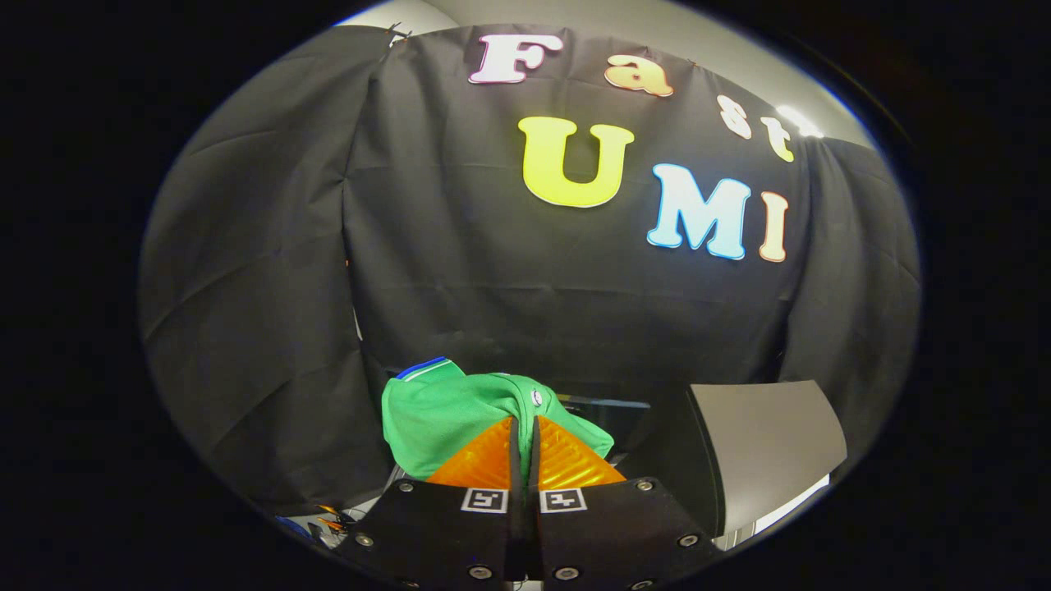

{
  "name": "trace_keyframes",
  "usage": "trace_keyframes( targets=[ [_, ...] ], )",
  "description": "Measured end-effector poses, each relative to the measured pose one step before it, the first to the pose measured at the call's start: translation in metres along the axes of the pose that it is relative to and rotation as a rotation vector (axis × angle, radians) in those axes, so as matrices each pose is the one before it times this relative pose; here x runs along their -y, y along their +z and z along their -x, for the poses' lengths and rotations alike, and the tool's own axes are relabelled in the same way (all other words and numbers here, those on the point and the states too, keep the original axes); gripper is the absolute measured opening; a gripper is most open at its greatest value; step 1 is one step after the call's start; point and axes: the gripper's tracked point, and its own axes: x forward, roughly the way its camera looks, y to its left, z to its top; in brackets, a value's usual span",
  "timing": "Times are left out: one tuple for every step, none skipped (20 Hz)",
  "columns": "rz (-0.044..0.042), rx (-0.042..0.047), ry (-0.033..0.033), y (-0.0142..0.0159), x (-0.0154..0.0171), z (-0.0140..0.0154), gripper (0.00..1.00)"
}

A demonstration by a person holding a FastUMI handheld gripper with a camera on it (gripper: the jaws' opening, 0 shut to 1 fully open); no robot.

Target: Put the clothes into the washing machine and then close the washing machine lid.

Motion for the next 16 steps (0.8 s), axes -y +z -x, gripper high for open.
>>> trace_keyframes(
  targets=[
    [0.00433, -0.00586, 0.00201, -0.00255, -0.00343, -0.00207, 0.00],
    [0.00471, -0.00654, 0.00108, -0.00410, -0.00378, -0.00307, 0.00],
    [0.00418, -0.00775, 0.00036, -0.00393, -0.00290, -0.00358, 0.00],
    [0.00189, -0.00736, -0.00044, -0.00321, -0.00203, -0.00177, 0.00],
    [0.00003, -0.00694, 0.00125, -0.00474, -0.00237, -0.00268, 0.00],
    [-0.00034, -0.00711, -0.00003, -0.00280, -0.00031, -0.00282, 0.00],
    [-0.00085, -0.00652, -0.00105, -0.00435, -0.00103, -0.00283, 0.00],
    [-0.00254, -0.00659, 0.00046, -0.00295, -0.00021, -0.00301, 0.00],
    [-0.00251, -0.00657, 0.00011, -0.00337, 0.00055, -0.00332, 0.00],
    [-0.00083, -0.00658, -0.00121, -0.00268, 0.00132, -0.00257, 0.00],
    [-0.00118, -0.00810, -0.00150, -0.00524, 0.00183, -0.00240, 0.00],
    [-0.00047, -0.00928, -0.00117, -0.00464, 0.00131, -0.00454, 0.00],
    [-0.00065, -0.00973, -0.00337, -0.00382, 0.00076, -0.00363, 0.00],
    [-0.00167, -0.01131, -0.00133, -0.00635, 0.00178, -0.00435, 0.00],
    [-0.00249, -0.01170, -0.00043, -0.00451, 0.00043, -0.00585, 0.00],
    [-0.00287, -0.01065, 0.00036, -0.00446, 0.00023, -0.00444, 0.00]
  ],
)
